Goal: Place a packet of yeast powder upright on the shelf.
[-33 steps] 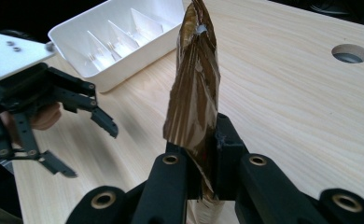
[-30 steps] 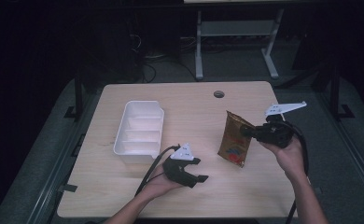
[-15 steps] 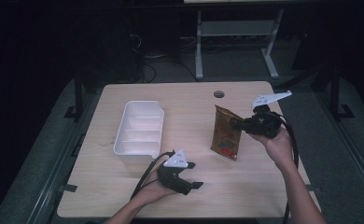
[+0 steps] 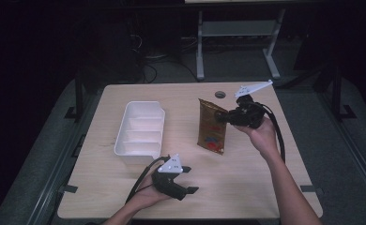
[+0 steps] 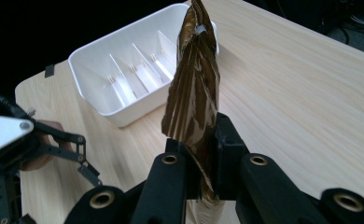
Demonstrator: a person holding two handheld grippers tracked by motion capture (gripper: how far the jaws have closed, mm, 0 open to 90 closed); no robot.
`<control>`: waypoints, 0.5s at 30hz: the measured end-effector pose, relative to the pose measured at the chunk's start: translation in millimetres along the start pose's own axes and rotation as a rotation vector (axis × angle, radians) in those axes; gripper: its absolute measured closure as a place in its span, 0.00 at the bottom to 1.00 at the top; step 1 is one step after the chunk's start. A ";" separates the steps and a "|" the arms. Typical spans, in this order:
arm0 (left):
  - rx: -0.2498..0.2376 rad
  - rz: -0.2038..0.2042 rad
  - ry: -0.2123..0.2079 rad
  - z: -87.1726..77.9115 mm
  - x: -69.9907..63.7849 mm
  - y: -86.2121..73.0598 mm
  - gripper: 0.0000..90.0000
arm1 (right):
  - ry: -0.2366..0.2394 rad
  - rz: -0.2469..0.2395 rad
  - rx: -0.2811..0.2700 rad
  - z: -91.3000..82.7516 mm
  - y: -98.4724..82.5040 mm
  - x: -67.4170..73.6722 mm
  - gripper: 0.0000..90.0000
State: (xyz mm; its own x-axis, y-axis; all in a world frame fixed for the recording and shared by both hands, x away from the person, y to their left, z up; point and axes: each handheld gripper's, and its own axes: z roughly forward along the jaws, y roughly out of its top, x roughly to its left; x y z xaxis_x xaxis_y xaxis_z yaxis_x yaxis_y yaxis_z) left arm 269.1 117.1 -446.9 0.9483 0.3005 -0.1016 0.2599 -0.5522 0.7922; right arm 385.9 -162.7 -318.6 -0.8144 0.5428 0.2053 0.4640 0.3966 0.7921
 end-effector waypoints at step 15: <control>-0.018 0.000 0.000 -4.5 1.1 -4.5 0.29 | 0.074 -0.063 -0.001 41.0 47.1 16.2 0.93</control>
State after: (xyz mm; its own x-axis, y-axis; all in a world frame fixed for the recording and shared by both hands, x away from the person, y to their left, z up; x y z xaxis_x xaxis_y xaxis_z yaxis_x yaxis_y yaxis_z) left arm 268.1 123.4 -447.9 0.9484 0.3002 -0.1019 0.2565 -0.5379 0.8031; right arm 408.9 -105.0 -301.5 -0.8653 0.4610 0.1966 0.4107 0.4273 0.8054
